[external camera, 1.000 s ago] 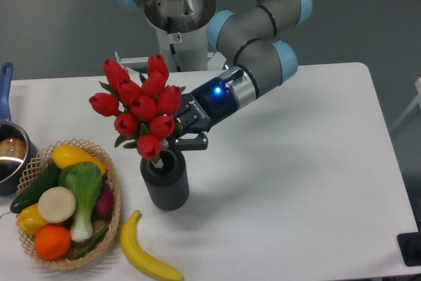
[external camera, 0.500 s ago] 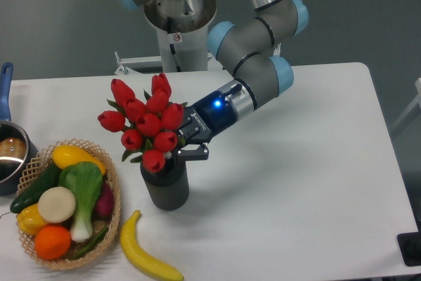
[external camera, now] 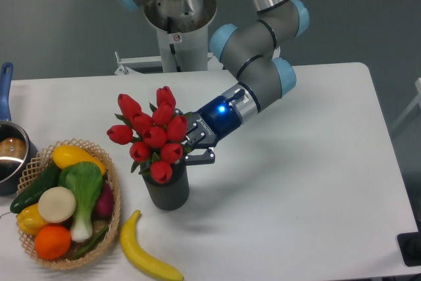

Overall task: Insert the flowers into the vase
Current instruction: 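Lower the tulip stems down into the black vase opening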

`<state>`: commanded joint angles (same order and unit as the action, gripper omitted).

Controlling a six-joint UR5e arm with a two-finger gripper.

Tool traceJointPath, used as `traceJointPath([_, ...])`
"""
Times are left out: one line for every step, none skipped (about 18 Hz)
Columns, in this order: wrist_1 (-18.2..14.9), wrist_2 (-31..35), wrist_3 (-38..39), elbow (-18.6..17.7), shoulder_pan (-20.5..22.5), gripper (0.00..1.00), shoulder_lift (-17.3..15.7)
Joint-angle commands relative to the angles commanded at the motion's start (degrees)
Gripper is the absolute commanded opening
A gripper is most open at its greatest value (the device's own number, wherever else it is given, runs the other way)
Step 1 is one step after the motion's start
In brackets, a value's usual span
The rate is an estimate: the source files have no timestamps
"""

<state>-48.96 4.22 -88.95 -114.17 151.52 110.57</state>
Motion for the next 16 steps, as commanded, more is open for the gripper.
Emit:
traceJointPath([0.00,0.00,0.00,-0.09,0.00,0.19,0.09])
traceJointPath([0.00,0.00,0.00,-0.26,0.00,0.19,0.26])
traceJointPath([0.00,0.00,-0.17,-0.26,0.00,0.19,0.26])
traceJointPath([0.00,0.09,-0.44,-0.35,0.00,0.19,0.35])
traceJointPath([0.00,0.09,-0.70,-0.53,0.00,0.20,0.44])
traceJointPath([0.00,0.09,-0.96,-0.62,0.00,0.21,0.53])
traceJointPath([0.00,0.09,-1.31,-0.62,0.00,0.21,0.70])
traceJointPath([0.00,0.09,-1.58,-0.62,0.00,0.23,0.88])
traceJointPath([0.00,0.09,-2.02,-0.62,-0.09,0.24,0.88])
traceJointPath([0.00,0.09,-2.20,-0.62,-0.09,0.26,0.97])
traceJointPath([0.09,0.09,-2.28,-0.62,0.00,0.28,1.05])
traceJointPath([0.09,0.09,-2.29,-0.53,0.00,0.32,1.05])
traceJointPath([0.09,0.09,-2.29,-0.53,0.00,0.34,1.05])
traceJointPath([0.09,0.00,-2.37,-0.44,0.00,0.38,1.05])
traceJointPath([0.09,0.00,-2.29,-0.44,0.09,0.40,1.05])
traceJointPath([0.09,0.00,-2.37,-0.44,0.17,0.42,0.97])
